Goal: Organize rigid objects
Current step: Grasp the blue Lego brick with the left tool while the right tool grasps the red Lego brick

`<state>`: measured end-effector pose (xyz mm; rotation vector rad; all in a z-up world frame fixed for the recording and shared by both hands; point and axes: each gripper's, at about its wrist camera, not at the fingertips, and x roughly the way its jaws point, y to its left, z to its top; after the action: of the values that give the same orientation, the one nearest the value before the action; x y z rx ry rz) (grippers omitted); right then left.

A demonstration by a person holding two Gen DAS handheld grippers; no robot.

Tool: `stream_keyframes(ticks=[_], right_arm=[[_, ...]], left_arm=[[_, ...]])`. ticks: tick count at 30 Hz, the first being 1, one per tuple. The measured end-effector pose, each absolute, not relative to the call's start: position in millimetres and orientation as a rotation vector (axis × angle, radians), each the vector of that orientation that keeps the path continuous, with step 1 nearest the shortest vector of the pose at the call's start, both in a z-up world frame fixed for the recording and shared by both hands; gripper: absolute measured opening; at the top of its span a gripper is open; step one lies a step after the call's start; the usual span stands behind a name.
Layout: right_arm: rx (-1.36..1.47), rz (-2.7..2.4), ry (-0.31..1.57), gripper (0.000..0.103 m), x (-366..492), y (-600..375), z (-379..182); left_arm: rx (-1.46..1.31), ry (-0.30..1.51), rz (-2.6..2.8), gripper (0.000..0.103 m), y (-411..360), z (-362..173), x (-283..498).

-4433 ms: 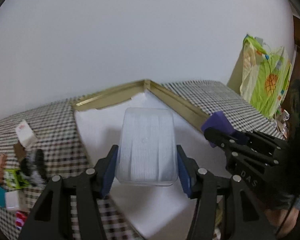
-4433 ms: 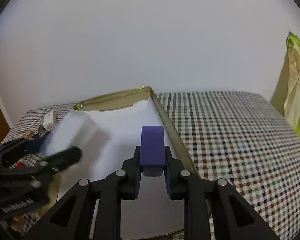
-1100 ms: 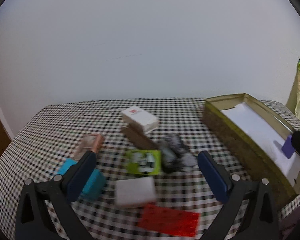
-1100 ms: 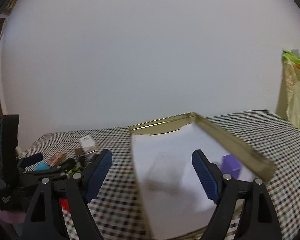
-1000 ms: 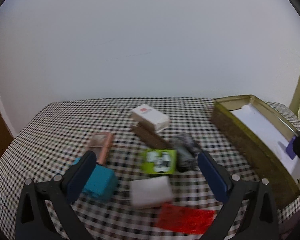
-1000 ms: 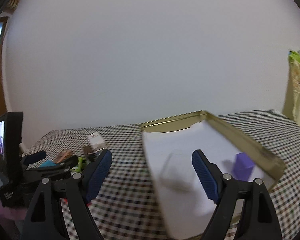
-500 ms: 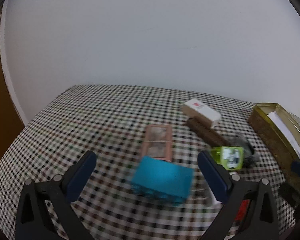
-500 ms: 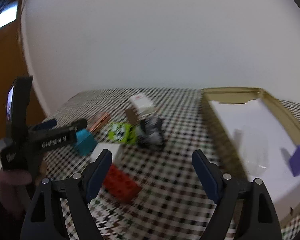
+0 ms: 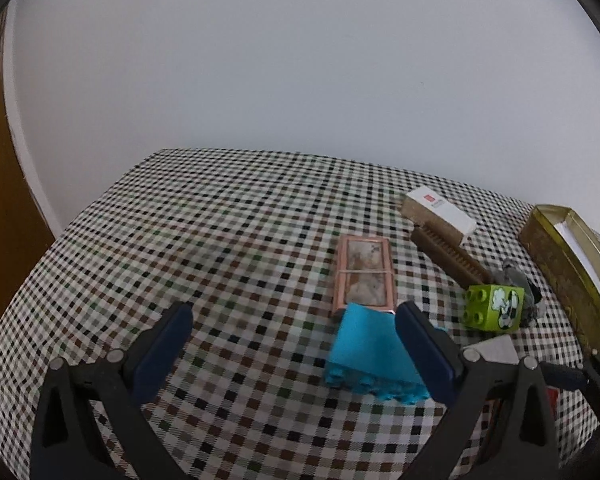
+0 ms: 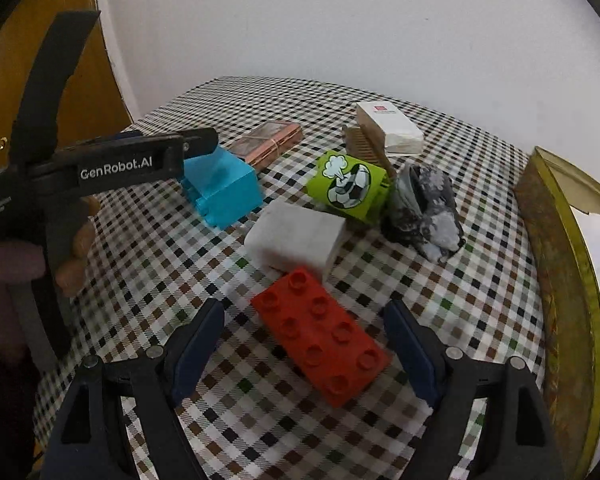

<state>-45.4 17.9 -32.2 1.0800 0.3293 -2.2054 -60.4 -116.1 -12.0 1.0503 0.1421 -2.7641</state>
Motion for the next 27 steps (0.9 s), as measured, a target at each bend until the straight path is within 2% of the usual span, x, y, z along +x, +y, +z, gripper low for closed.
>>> stream_keyframes(ticks=[2,5,7,8,16,21,24,27], right_arm=[[1.075,-2.213,0.344,0.076,-45,19,-32],[1.061,-2.232,0.392,0.061,-45,16,-33],[1.057,-2.244,0.379,0.041,-46,21,-32],[1.06,-2.255,0.357,0.035,-49,25,-31],[1.075,-2.269,-0.041,0.034,-75,77,-26],[0.975,-2.338,-0.064,0.034,-63,86,-12],[0.952,-2.355,-0.055,0.034,-58,88,-11],[0.949,-2.357,-0.059,0.034,-56,88,-11]], left_arm=[[1.065,0.123,-2.774,0.103,-114,-12,-62],[1.086,0.114,-2.783,0.102,-114,-12,-63],[1.106,0.118,-2.79,0.102,-113,-14,-65],[1.116,0.118,-2.792,0.102,-112,-15,-66],[1.16,0.073,-2.86,0.103,-100,-17,-67],[1.182,-0.06,-2.906,0.102,-80,-18,-68],[1.246,-0.081,-2.877,0.102,-78,-23,-77],[1.307,-0.037,-2.832,0.086,-84,-30,-85]])
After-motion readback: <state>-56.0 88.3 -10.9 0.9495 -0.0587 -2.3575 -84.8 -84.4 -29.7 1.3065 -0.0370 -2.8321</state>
